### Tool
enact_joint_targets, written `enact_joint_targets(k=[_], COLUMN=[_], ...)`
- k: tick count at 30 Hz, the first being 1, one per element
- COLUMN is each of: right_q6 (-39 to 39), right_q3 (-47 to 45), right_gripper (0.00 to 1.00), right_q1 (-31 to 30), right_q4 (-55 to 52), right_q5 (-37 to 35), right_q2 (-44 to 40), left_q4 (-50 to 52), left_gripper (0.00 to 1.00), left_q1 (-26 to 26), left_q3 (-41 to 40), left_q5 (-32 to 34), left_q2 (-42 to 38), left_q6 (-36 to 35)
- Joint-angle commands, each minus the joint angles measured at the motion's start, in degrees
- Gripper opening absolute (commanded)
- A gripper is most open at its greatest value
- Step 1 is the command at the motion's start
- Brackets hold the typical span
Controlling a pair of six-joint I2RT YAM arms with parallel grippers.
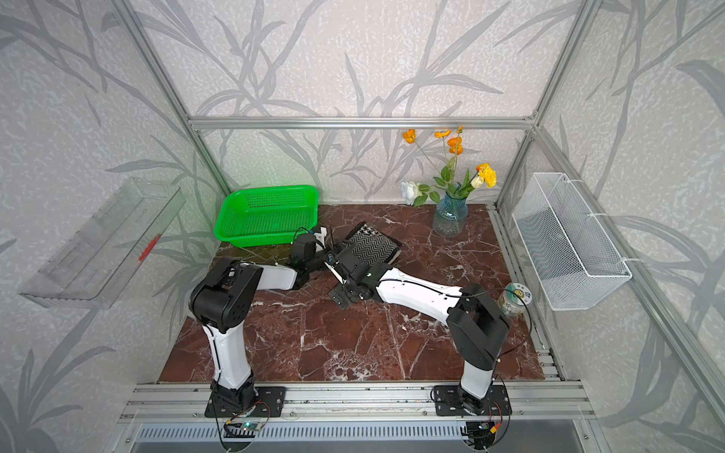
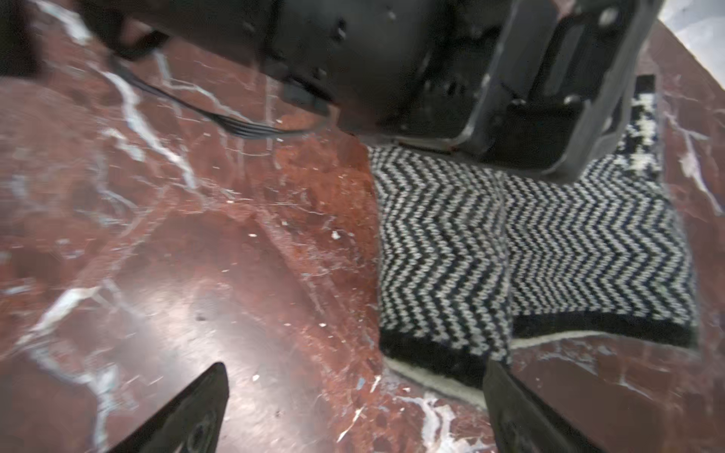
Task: Roll up the scarf and place it into the basket
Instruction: Roll the scarf at the center of the board.
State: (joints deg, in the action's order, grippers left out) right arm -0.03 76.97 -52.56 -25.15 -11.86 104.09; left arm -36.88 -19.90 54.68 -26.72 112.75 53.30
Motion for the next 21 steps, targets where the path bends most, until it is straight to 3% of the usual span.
enact_joint_targets(k=[1, 7, 10, 14, 17, 21], right_q6=[-3.57, -4.83, -5.31, -6.27, -6.78, -6.68], right_q3=[2.48, 2.68, 3.07, 4.33, 5.33, 5.52], right_gripper=[1.0, 0.95, 0.83, 0.77, 0.49, 0.26], right_q1=[-0.19, -0.79, -0.79, -0.24, 0.23, 0.9], right_q4=[-3.42, -2.44, -2.25, -2.18, -2.1, -2.59], right_q5=[-8.88, -13.91, -16.75, -17.41, -16.59, -15.83], right_q2=[4.19, 9.07, 11.05, 13.69, 15.19, 16.25], left_q4=[3.88, 3.38, 3.06, 2.49, 2.36, 0.49], left_gripper=[0.97, 0.97, 0.97, 0.97, 0.97, 0.97], left_q1=[0.08, 0.12, 0.06, 0.26, 0.45, 1.36], left_q3=[-1.33, -1.41, -1.41, -2.18, -2.97, -5.21], left_q5=[-1.02, -1.71, -2.15, -2.44, -3.04, -3.76], left_q2=[0.9, 0.72, 0.81, 0.37, -0.2, -1.95], left_q6=[1.8, 3.2, 3.7, 4.16, 4.63, 5.79])
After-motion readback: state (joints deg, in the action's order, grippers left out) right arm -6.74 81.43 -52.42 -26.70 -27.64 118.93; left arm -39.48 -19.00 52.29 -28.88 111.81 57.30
